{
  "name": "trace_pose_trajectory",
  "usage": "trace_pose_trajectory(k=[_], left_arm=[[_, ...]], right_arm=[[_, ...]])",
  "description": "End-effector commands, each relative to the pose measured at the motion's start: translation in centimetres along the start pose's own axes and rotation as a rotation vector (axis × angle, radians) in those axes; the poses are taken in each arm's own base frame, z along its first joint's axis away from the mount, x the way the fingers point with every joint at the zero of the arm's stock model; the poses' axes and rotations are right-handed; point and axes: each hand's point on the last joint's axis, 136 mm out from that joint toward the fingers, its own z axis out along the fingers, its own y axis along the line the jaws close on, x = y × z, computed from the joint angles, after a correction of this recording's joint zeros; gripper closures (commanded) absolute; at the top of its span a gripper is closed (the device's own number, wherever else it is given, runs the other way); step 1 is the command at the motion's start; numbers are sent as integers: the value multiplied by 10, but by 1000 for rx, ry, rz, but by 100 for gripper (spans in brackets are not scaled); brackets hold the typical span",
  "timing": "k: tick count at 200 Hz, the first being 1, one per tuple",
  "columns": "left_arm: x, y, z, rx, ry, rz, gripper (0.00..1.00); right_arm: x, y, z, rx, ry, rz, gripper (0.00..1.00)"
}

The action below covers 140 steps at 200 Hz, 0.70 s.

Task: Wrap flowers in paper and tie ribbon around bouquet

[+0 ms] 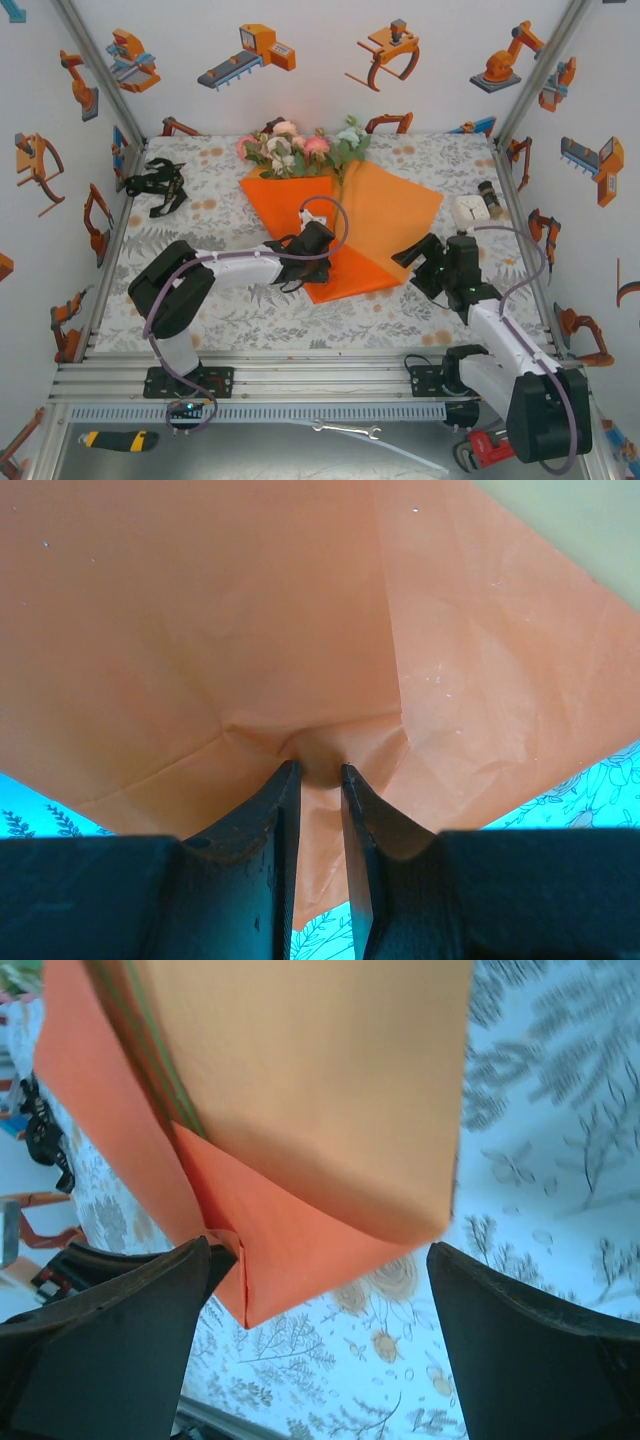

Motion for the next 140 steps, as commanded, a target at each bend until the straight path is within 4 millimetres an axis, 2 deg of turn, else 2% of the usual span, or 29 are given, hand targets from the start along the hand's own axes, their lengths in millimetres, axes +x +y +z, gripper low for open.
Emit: trace_pose_trajectory(k=[1, 29, 75, 106, 124, 140], left_arm=[[5, 0, 7, -12, 13, -13, 72], [6, -2, 9, -2, 16, -17, 72], [8, -1, 9, -2, 16, -19, 72], [8, -3, 8, 4, 13, -21, 72], [9, -3, 8, 4, 15, -21, 72], [11, -2, 9, 2, 17, -23, 72]], right_arm=[[23, -28, 3, 107, 50, 127, 20], [31, -34, 15, 104, 38, 81, 19], [22, -34, 37, 66, -39, -18, 19], [21, -13, 48, -29, -46, -33, 23], [22, 1, 41, -68, -48, -52, 24], [28, 10, 30, -60, -63, -137, 23]])
